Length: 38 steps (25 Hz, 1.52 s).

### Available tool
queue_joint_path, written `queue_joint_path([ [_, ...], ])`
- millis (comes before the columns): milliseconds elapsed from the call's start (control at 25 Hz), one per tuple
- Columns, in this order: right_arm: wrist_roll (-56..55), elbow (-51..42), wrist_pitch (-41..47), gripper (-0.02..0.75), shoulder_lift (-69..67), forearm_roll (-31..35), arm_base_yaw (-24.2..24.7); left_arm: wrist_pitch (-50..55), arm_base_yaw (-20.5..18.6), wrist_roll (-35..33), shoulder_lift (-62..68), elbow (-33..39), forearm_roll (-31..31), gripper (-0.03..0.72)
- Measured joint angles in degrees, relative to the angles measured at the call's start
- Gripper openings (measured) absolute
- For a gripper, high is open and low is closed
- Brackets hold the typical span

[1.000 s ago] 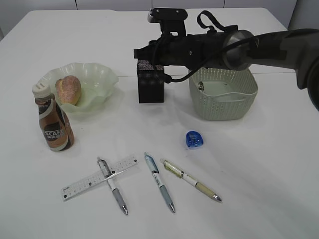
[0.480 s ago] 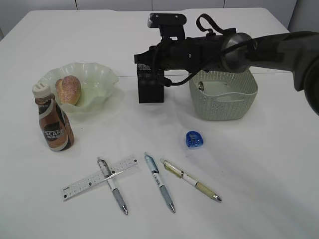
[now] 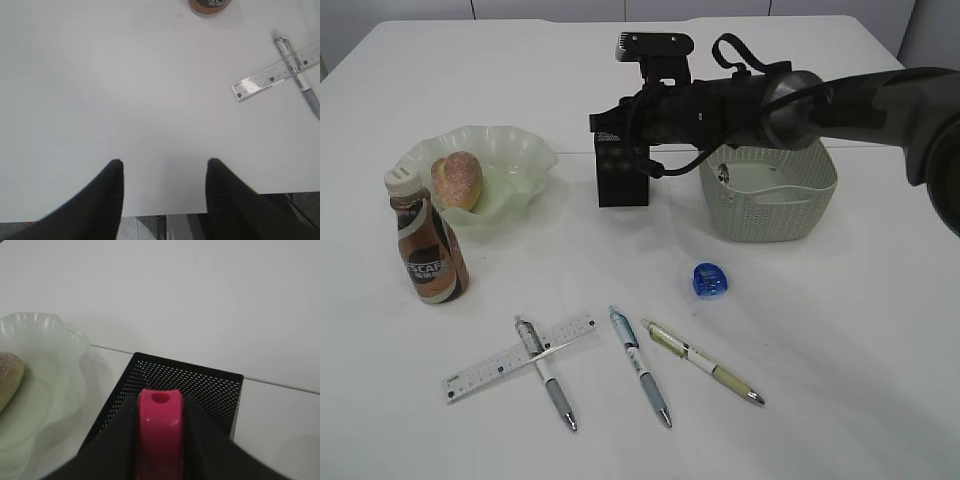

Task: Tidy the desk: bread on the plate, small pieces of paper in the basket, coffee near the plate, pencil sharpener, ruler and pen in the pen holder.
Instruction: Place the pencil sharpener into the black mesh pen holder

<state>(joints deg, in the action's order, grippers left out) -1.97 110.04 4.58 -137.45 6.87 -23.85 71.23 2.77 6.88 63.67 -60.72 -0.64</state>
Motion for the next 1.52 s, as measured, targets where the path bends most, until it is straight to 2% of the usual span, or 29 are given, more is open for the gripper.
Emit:
queue_joint_path([
  [360, 0.0, 0.0, 0.0, 0.187, 0.0, 0.0, 0.0, 0.0, 0.0, 0.0, 0.0, 0.0, 0.0, 0.380],
  [720, 0.0, 0.0, 0.0, 0.249, 0.0, -0.6, 0.0, 0.0, 0.0, 0.0, 0.0, 0.0, -0.2, 0.380],
  [1520, 0.1, 0.0, 1.6, 0.277, 2.0, -1.3, 0.0, 0.0, 0.0, 0.0, 0.0, 0.0, -0.2, 0.380],
])
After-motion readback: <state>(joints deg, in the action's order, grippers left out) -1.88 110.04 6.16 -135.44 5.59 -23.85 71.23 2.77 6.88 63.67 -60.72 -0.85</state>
